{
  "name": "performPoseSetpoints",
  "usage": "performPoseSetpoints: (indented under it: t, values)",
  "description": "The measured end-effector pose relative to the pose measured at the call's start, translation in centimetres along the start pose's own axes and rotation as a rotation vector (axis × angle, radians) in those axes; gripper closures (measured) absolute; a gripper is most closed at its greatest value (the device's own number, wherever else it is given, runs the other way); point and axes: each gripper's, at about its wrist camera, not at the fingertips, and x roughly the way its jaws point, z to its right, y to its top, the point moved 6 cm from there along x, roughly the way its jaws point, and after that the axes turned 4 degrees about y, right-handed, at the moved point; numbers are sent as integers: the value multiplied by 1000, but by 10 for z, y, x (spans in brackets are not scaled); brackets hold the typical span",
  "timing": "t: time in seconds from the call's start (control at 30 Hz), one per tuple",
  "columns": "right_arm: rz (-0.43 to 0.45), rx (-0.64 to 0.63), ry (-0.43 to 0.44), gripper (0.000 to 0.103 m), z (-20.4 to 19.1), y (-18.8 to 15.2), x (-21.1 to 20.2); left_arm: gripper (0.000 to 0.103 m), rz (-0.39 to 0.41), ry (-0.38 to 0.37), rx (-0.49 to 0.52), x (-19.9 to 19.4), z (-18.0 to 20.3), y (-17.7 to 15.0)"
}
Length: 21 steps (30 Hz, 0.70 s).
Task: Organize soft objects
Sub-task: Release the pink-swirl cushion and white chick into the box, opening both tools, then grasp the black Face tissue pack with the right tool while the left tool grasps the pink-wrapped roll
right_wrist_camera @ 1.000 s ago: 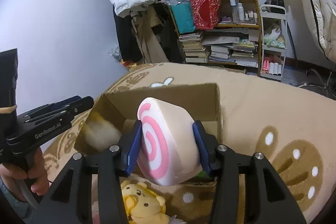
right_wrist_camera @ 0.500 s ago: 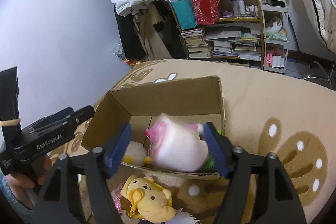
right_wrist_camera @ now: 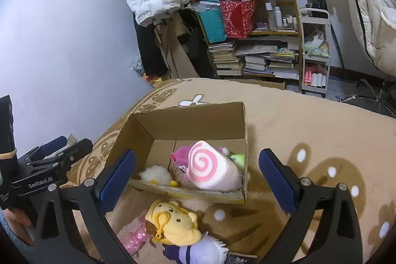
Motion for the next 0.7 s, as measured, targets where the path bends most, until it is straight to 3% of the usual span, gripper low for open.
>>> performPoseSetpoints:
  t: [0.23, 0.7]
  values:
    - [-8, 39, -16, 0, 3, -12, -17, 0, -6, 22, 28, -20, -5, -16]
    - [-28, 66, -23, 0, 6, -45, -34, 0, -147, -32, 4, -19, -1, -58]
